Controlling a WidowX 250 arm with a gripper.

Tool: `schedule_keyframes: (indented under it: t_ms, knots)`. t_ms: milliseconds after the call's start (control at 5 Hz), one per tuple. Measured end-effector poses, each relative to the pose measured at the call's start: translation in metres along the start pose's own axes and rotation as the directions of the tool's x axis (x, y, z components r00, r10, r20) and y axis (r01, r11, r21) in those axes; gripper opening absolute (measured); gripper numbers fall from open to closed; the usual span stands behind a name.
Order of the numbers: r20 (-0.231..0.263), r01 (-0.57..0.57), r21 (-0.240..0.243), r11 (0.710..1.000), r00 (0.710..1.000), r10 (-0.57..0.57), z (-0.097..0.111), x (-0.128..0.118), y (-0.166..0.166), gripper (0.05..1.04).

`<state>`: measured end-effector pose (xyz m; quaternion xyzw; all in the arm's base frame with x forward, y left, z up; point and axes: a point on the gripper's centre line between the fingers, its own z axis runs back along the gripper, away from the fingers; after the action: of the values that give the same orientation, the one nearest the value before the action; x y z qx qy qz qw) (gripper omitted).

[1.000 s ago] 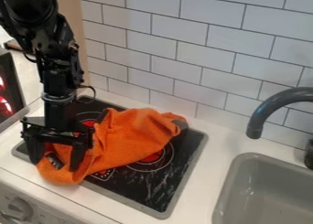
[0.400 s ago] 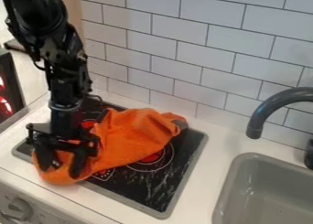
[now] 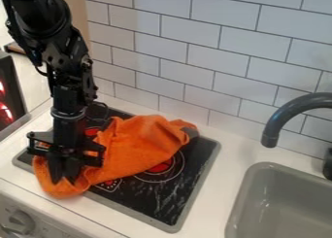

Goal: Fold the cloth from bottom left to top right

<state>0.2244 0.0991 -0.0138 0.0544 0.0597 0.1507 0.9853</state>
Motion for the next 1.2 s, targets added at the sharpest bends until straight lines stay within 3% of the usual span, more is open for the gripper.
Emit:
schedule_keyframes:
  t_ms: [200, 400, 800, 1200]
  knots:
    - [0.0, 0.016, -0.002, 1.0, 1.0, -0.016, 0.0, 0.0, 0.0, 0.055]
    - [0.018, 0.034, -0.007, 0.999, 0.999, -0.034, 0.008, 0.001, 0.001, 0.05]
    - [0.142, 0.092, -0.032, 0.995, 0.986, -0.087, 0.05, 0.004, 0.003, 0.05]
    - [0.199, 0.184, -0.079, 0.98, 0.966, -0.165, 0.075, 0.021, -0.013, 0.05]
